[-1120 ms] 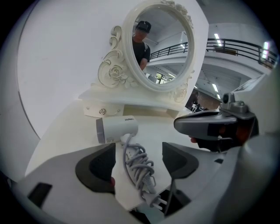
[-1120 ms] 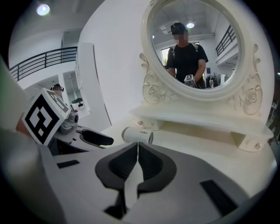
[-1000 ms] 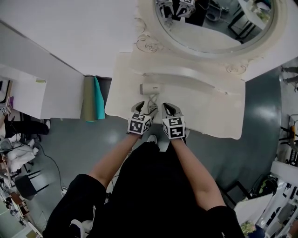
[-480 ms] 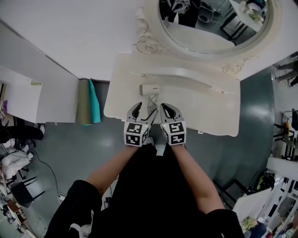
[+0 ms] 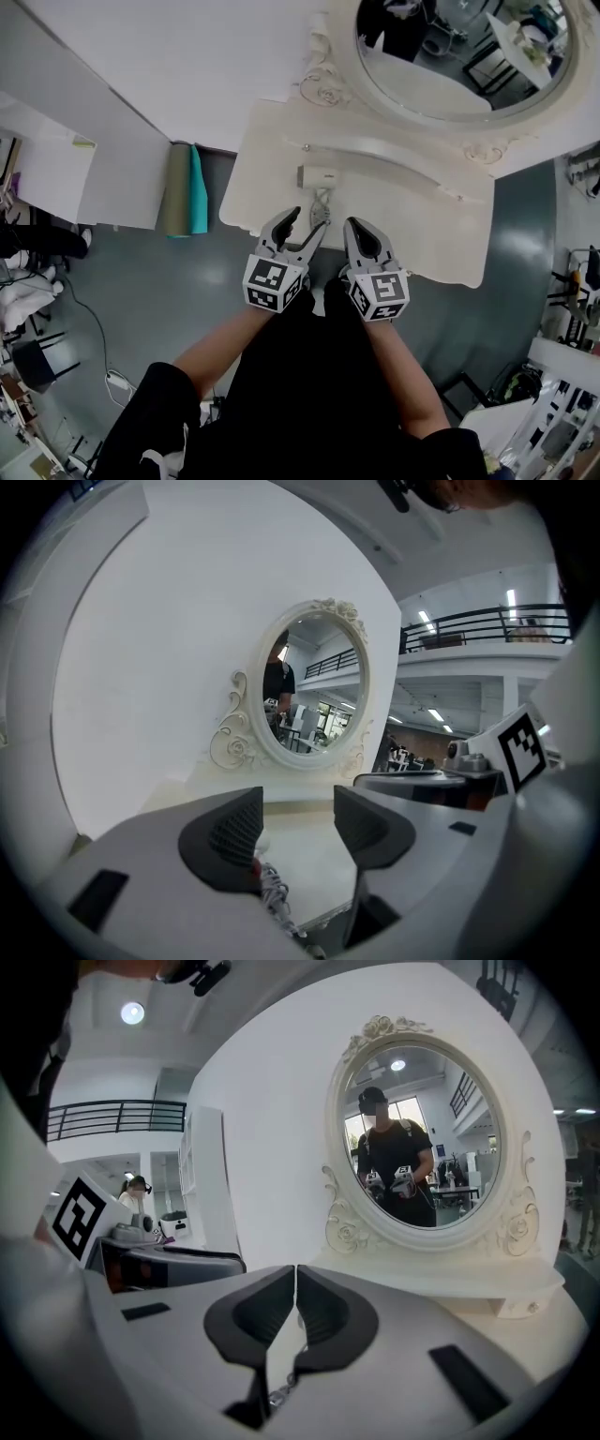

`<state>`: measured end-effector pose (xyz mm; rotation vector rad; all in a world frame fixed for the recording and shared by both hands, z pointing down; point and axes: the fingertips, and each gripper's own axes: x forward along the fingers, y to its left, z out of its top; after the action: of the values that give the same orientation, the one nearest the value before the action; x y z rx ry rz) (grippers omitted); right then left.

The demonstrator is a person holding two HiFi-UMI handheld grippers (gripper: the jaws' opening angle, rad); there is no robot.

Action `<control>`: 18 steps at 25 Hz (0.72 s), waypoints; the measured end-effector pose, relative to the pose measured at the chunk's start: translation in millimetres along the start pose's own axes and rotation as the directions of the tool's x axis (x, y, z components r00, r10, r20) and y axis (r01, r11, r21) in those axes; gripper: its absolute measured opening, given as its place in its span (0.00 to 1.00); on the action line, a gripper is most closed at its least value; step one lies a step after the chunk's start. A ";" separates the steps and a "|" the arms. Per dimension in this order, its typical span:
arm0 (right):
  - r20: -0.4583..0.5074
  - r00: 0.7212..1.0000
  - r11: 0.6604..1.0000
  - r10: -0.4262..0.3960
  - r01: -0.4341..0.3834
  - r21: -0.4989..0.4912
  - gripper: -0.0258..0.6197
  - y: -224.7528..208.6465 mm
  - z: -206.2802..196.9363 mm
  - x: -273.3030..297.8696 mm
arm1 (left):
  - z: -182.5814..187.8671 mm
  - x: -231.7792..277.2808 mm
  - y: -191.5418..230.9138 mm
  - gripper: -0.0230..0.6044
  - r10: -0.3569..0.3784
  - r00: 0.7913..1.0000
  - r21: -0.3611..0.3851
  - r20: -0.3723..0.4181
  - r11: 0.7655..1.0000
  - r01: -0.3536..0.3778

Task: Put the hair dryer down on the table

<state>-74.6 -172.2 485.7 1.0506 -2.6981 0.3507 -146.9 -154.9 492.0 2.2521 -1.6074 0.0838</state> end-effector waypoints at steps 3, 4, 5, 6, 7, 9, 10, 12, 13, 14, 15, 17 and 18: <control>0.021 1.000 1.000 0.014 -0.014 0.010 0.07 2.4 5.6 -14.2 | 8.4 -7.3 -13.2 0.43 -0.014 1.000 0.023 0.028 1.000 0.014; 0.025 0.999 1.000 0.021 -0.021 -0.001 0.07 2.9 7.2 -18.0 | 11.1 -8.9 -17.6 0.42 -0.014 0.999 0.032 0.037 0.999 0.013; 0.029 0.999 0.999 0.030 -0.030 -0.014 0.07 3.1 8.8 -21.5 | 13.5 -10.1 -21.8 0.41 -0.010 0.999 0.042 0.046 0.999 0.008; 0.032 0.999 0.999 0.041 -0.041 -0.026 0.07 3.1 10.4 -24.5 | 15.3 -10.9 -25.9 0.40 -0.003 0.999 0.052 0.054 0.999 0.000; 0.034 0.998 0.998 0.053 -0.052 -0.031 0.07 2.9 12.0 -27.4 | 16.2 -11.2 -30.1 0.38 0.004 0.998 0.059 0.061 0.998 -0.007; 0.038 0.997 0.997 0.074 -0.073 -0.016 0.07 0.7 15.9 -33.2 | 14.1 -9.6 -39.7 0.35 0.006 0.998 0.061 0.060 0.998 -0.010; 0.042 0.996 0.997 0.081 -0.080 -0.005 0.07 -1.1 18.6 -36.1 | 11.6 -7.8 -44.6 0.31 0.002 0.999 0.057 0.052 0.998 -0.005; 0.053 0.995 0.996 0.090 -0.091 0.007 0.07 -4.9 25.6 -41.1 | 8.5 -5.2 -53.4 0.24 -0.003 0.999 0.049 0.038 0.999 0.001; 0.060 0.993 0.995 0.096 -0.097 0.006 0.07 -6.4 29.4 -43.2 | 9.8 -4.7 -57.9 0.22 -0.004 0.999 0.050 0.039 0.999 0.002; 0.069 0.992 0.995 0.104 -0.105 0.002 0.07 -8.0 33.2 -45.5 | 12.6 -4.3 -62.8 0.21 -0.003 0.999 0.056 0.045 0.998 0.001; 0.078 0.991 0.994 0.112 -0.112 -0.006 0.07 -9.8 36.8 -47.8 | 16.5 -3.5 -68.0 0.19 0.000 0.999 0.064 0.054 0.998 -0.004; 0.091 0.988 0.992 0.127 -0.125 -0.027 0.07 -14.2 41.7 -52.0 | 25.0 -1.2 -75.8 0.14 0.021 0.997 0.074 0.080 0.997 -0.027; 0.093 0.987 0.991 0.134 -0.131 -0.034 0.07 -16.6 42.5 -53.6 | 28.4 -0.1 -78.0 0.11 0.037 0.995 0.072 0.091 0.996 -0.043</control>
<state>-29.9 -163.1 432.1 0.9050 -2.8573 0.2923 -79.6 -142.4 445.1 2.3097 -1.7229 0.0541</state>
